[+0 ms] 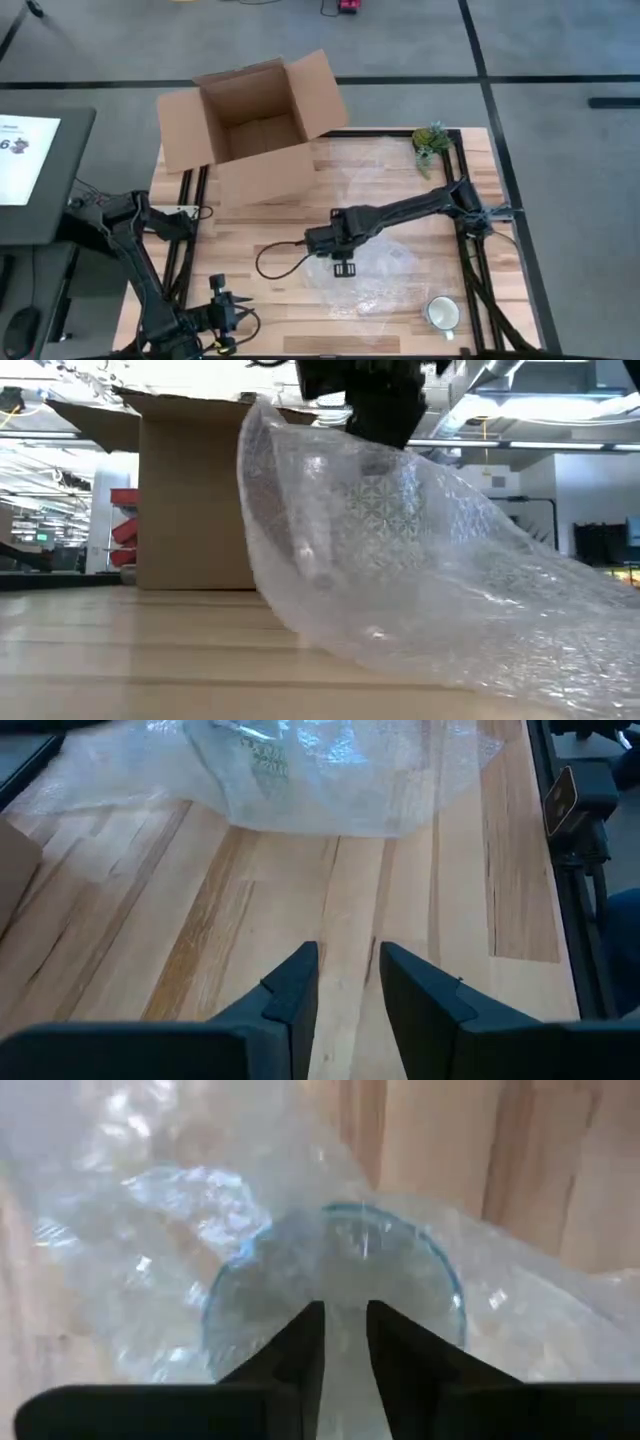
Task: Wrap mug
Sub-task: Wrap the green patterned mug with the bubble wrap
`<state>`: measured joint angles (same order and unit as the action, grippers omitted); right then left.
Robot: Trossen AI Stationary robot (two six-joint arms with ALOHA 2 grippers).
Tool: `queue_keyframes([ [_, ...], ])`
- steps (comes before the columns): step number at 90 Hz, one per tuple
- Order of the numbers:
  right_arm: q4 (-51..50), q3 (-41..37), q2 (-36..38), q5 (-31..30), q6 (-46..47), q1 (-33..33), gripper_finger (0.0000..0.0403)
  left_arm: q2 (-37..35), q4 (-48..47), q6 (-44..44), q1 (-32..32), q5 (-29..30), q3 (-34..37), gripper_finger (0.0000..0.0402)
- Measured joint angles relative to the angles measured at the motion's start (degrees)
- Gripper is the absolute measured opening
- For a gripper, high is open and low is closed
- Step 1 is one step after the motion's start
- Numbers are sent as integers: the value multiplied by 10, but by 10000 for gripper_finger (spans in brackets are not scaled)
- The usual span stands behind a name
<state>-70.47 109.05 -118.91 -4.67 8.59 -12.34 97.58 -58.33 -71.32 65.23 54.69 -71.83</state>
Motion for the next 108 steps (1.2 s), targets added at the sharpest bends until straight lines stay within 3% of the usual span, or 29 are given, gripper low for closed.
queue_keyframes([
  [24, 6, 48, 1, 7, -6, -8, 68, 0, 5, 0, 0, 0, 0, 90],
  [49, 104, -63, -4, 33, -13, 7, 6, 0, 18, 3, 0, 0, 0, 90],
  [75, 154, -127, -2, 35, -14, 23, 1, 0, 19, 12, 0, 0, 0, 90],
  [108, -30, 23, -5, 7, -15, 18, 0, 0, 23, 12, -1, 0, 0, 90],
])
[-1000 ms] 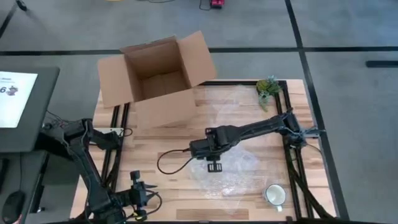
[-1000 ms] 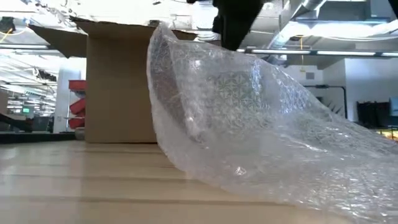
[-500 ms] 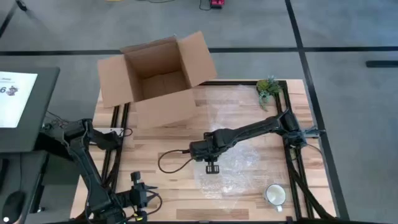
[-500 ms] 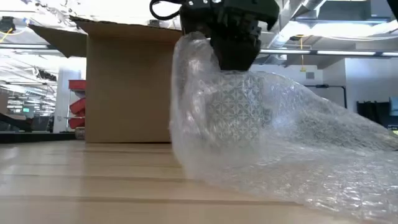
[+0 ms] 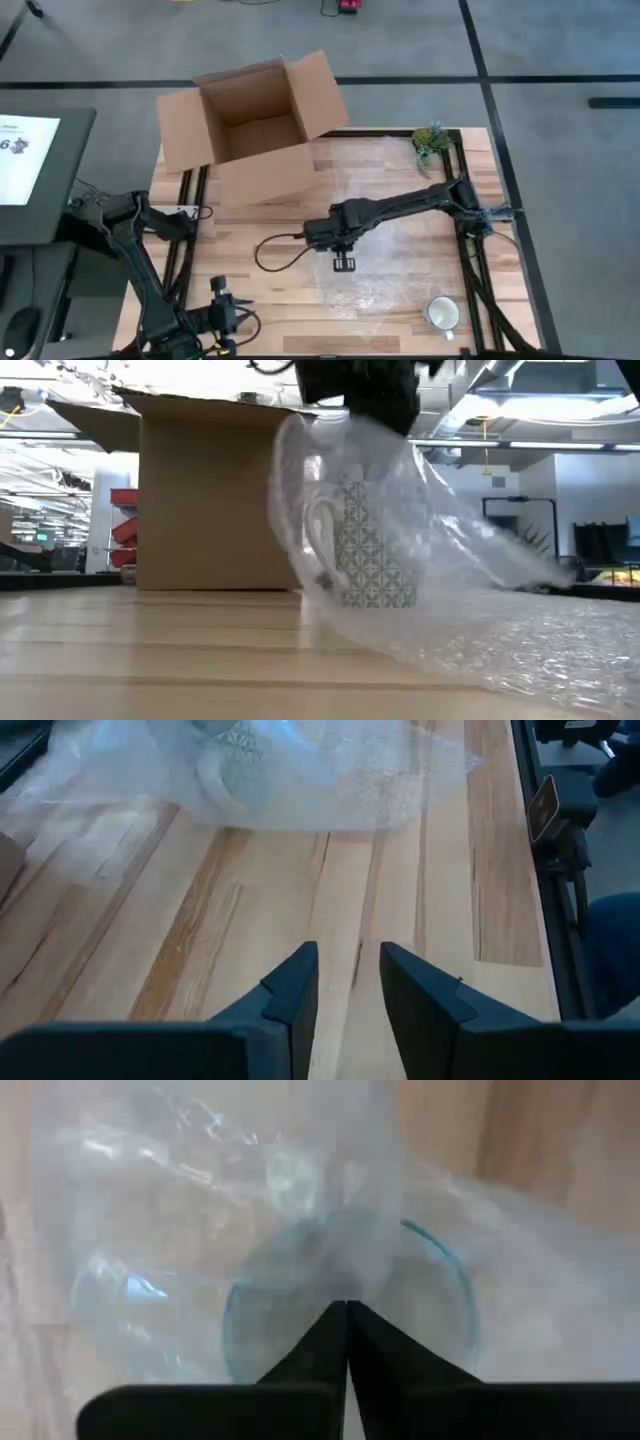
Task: Wrap mug
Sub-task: Wrap the green patterned mug with the bubble wrap
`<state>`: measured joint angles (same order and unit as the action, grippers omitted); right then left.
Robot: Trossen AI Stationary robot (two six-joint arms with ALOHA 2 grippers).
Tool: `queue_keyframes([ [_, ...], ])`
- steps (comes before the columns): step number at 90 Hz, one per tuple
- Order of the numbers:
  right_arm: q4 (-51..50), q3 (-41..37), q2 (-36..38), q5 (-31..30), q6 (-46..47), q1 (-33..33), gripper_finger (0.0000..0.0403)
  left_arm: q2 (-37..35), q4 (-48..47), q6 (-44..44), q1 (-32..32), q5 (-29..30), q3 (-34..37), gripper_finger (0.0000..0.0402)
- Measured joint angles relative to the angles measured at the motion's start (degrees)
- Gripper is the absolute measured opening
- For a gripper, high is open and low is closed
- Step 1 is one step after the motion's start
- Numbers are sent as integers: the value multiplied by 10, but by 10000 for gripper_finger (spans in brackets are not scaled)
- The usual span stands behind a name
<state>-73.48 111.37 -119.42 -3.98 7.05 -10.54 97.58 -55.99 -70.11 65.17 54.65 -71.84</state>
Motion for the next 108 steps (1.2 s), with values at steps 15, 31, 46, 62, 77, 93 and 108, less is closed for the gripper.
queue_keyframes([
  [15, -18, 45, 2, -19, 13, -8, 0, 0, 0, 0, 0, 0, 0, 90],
  [31, 20, 18, -3, -20, 15, -5, 0, 0, 5, -2, 1, -5, 0, 90],
  [46, 89, -60, -8, -9, 15, -2, 0, 0, 16, 5, 3, -5, 0, 90],
  [62, 142, -113, -6, 13, 6, 6, 0, 0, 17, 9, 3, -5, 0, 90],
  [77, 106, -86, -3, 12, 0, 8, 0, 0, 17, 9, 3, -5, 0, 90],
  [93, 5, 8, 3, 8, 0, 7, 0, 0, 17, 9, 3, -5, 0, 90],
  [108, -38, 65, 4, 6, 1, 1, 0, 0, 18, 9, 3, -5, 0, 90],
])
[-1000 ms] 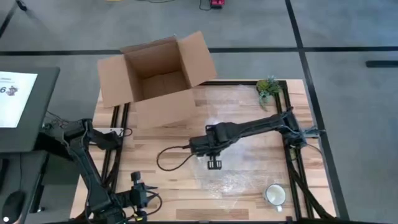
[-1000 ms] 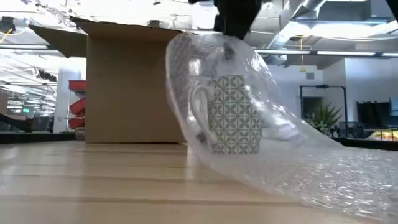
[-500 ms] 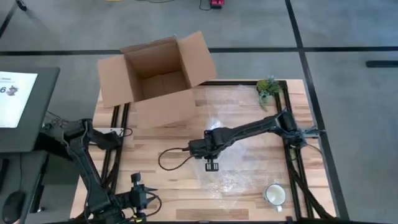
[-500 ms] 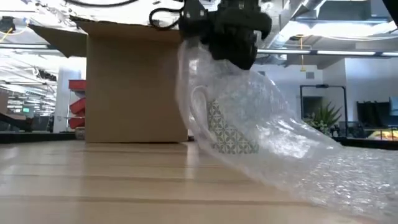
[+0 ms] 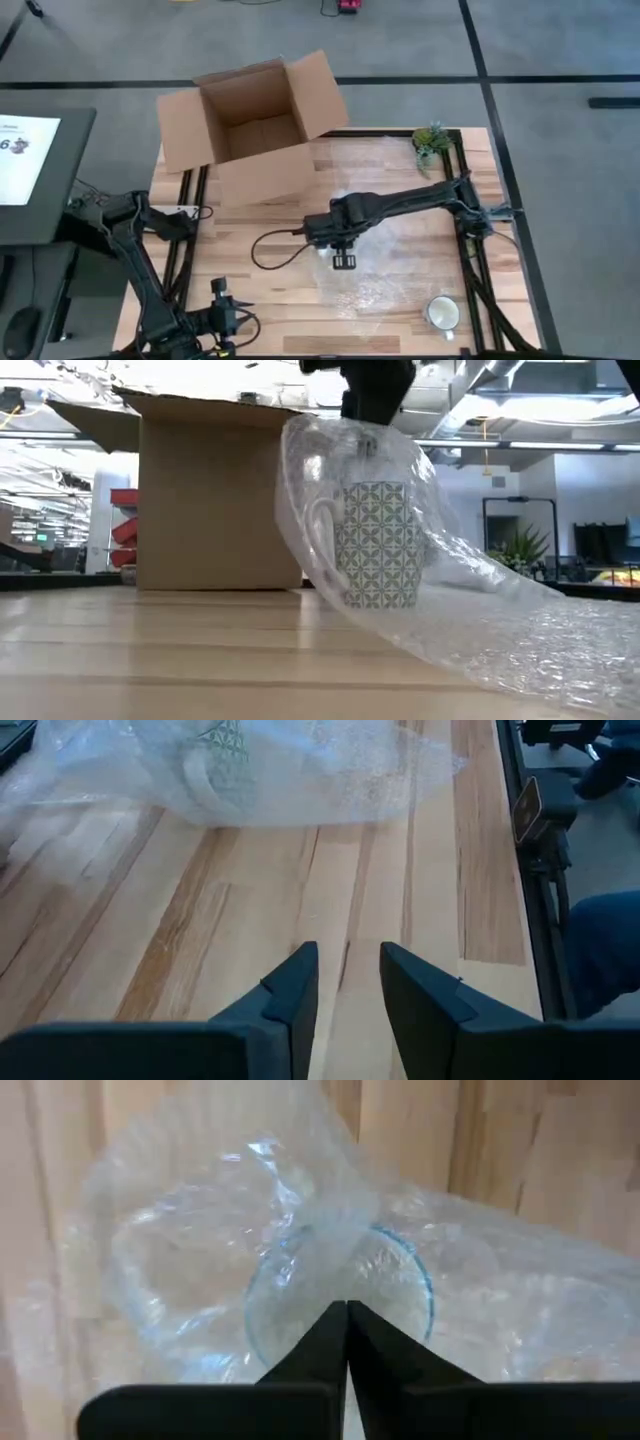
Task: Wrap mug
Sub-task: Wrap the green patterned mug with the bubble wrap
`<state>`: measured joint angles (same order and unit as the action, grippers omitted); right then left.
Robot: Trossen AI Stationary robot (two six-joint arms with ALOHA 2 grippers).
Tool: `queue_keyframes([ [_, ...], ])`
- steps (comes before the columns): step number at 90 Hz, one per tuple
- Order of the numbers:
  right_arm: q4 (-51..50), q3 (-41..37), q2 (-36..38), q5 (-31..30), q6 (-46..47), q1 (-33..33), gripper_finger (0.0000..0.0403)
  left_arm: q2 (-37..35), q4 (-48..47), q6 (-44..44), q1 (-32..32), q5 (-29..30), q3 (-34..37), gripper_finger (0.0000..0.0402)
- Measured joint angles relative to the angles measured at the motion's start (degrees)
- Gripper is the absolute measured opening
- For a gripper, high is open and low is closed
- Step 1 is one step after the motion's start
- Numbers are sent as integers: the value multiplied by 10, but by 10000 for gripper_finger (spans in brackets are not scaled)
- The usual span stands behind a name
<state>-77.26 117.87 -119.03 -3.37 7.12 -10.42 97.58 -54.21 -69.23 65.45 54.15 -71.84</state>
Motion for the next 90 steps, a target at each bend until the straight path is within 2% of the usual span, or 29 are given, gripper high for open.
queue_keyframes([
  [12, 1, -11, 19, -21, 4, -15, 0, 0, 4, -1, 1, 0, 0, 90],
  [32, 106, -112, 41, -27, 5, -38, 0, 0, 18, 2, 6, 0, 0, 90],
  [40, 108, -148, 41, -29, 18, -33, 0, 0, 20, -3, 9, 0, 0, 90],
  [66, 212, -248, 42, -18, 18, 8, 0, 0, 37, -2, 10, 0, 0, 90],
  [77, 213, -249, 42, -7, 9, 21, 0, 0, 40, -2, 10, 0, 0, 90],
  [90, 175, -209, 55, -11, 1, 18, 0, 0, 39, 3, 10, 0, 0, 90],
])
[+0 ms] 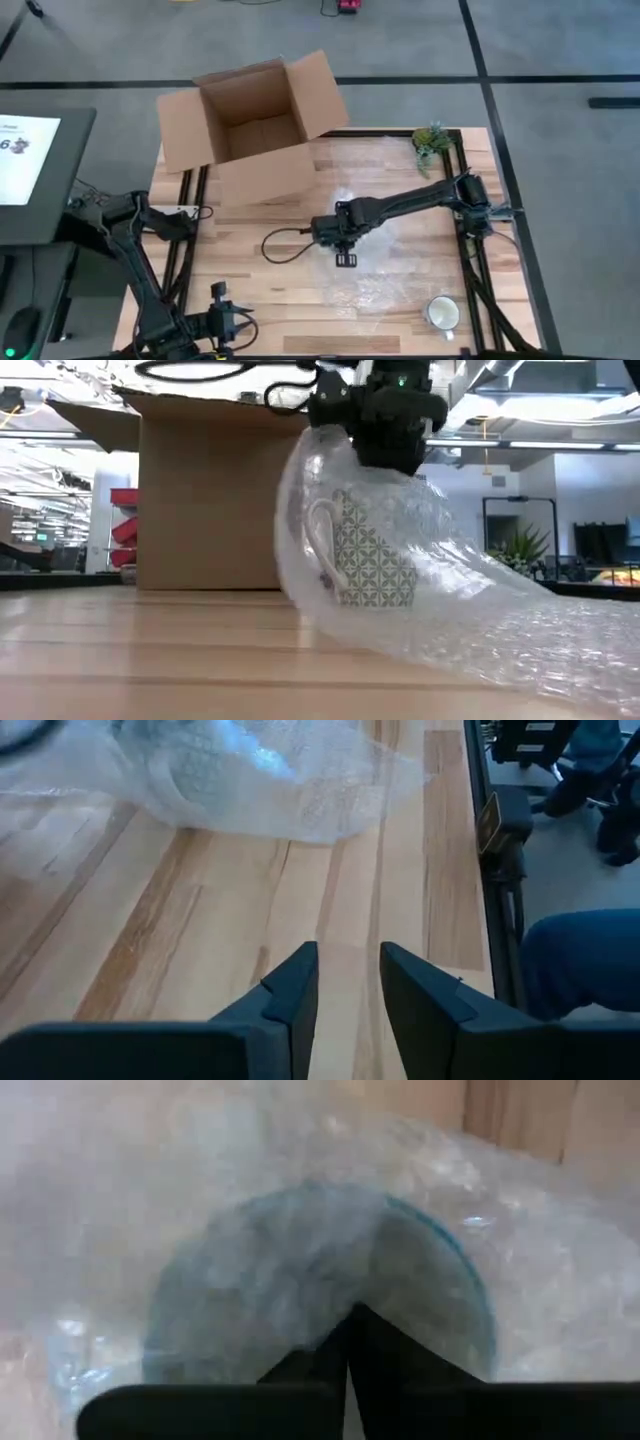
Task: Wrap mug
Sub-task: Wrap the green patterned mug with the bubble wrap
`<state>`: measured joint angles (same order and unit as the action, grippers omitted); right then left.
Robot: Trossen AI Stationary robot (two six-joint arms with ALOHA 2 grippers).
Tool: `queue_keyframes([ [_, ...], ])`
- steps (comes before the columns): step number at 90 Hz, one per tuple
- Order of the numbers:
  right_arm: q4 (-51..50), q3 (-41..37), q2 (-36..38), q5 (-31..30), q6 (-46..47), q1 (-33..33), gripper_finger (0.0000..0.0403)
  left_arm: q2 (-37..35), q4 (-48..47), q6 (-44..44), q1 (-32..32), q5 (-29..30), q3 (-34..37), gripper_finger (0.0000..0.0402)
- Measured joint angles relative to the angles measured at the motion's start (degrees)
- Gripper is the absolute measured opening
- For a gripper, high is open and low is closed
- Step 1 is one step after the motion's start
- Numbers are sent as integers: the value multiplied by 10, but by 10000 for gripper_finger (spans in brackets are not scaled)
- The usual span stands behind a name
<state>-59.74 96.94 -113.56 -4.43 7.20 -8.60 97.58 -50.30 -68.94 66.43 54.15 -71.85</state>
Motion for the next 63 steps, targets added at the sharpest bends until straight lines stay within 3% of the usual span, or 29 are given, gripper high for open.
queue_keyframes([
  [13, -53, 42, 34, -5, 2, -4, 0, 0, 0, 8, -1, 0, 0, 90],
  [29, -17, 40, 87, -22, 18, -24, 0, 0, 0, 8, -1, 0, 0, 90],
  [48, 88, -33, 98, 19, 15, -49, 0, 0, 1, 8, -1, 0, 0, 90],
  [63, 162, -124, 93, 22, 28, -30, 0, 0, 3, 8, -1, 0, 0, 90],
])
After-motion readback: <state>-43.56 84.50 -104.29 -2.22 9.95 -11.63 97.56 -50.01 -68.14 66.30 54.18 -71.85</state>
